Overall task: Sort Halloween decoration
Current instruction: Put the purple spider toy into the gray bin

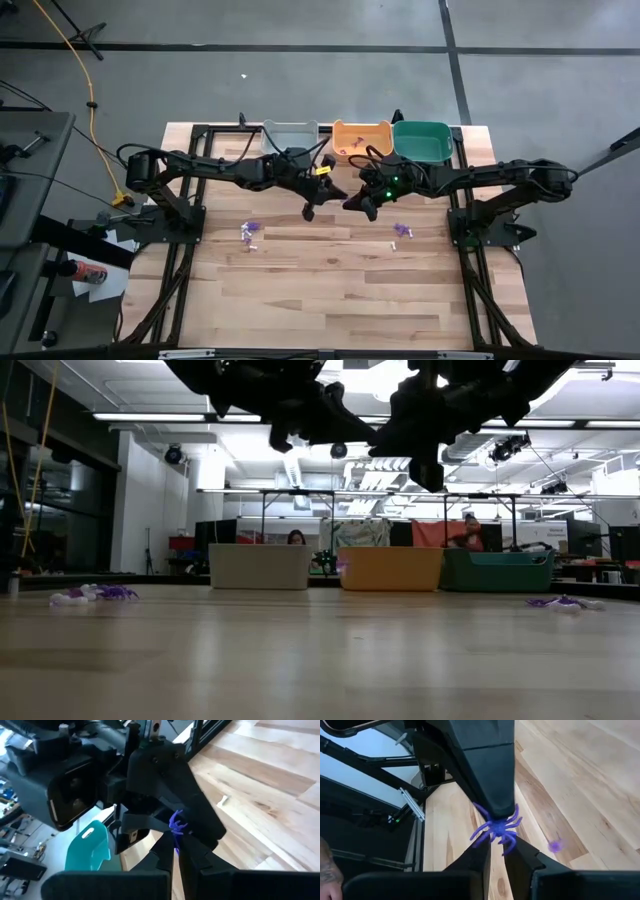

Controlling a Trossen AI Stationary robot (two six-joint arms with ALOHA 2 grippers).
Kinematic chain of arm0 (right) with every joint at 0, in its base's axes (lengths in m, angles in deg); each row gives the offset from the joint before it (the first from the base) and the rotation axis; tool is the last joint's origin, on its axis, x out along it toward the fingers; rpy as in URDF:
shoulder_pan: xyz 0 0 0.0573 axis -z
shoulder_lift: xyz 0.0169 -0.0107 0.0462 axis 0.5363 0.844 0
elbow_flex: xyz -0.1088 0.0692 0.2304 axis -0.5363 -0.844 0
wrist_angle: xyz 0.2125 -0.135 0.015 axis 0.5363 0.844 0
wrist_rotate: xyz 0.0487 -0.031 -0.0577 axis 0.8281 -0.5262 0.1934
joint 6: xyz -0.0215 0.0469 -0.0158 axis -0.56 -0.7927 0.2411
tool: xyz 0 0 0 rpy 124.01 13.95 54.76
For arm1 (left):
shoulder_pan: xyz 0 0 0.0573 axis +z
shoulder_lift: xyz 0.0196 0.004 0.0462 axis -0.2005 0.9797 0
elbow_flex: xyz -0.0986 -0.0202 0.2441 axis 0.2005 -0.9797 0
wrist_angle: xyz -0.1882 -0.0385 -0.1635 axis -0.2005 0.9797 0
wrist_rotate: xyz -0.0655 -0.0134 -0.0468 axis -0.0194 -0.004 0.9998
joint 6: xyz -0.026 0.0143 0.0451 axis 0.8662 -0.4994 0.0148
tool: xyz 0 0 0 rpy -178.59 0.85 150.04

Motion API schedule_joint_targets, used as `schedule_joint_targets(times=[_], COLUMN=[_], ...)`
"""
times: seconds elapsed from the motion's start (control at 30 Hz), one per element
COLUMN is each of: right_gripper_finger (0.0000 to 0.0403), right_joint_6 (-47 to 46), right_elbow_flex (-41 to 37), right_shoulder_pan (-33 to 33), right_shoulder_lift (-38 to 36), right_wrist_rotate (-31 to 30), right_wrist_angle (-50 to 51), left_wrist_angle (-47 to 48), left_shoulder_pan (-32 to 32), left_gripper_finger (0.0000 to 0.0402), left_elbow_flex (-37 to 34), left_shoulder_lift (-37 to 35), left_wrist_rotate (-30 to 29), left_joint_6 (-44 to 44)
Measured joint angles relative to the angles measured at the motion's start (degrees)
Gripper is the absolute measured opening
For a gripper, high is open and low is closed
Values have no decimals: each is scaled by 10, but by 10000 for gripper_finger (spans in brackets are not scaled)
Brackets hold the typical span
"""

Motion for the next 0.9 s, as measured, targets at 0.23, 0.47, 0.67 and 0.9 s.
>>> schedule_joint_targets(times=[0.23, 0.47, 0.67, 0.9], right_gripper_finger=[48, 48, 48, 48], right_joint_6=[0, 16, 57, 74], right_elbow_flex=[0, 0, 0, 0], right_shoulder_pan=[0, 0, 0, 16], right_shoulder_lift=[0, 0, 0, 0], right_wrist_rotate=[0, -28, -73, -149], right_wrist_angle=[23, 44, 58, 60], left_wrist_angle=[28, 150, 255, 192], left_shoulder_pan=[28, 84, 126, 129], left_gripper_finger=[0, 0, 0, 0], left_elbow_flex=[-1, 0, -33, -155], left_shoulder_lift=[-28, -95, -152, -215], left_wrist_rotate=[-70, -120, -108, -133], left_joint_6=[1, 76, 239, 374])
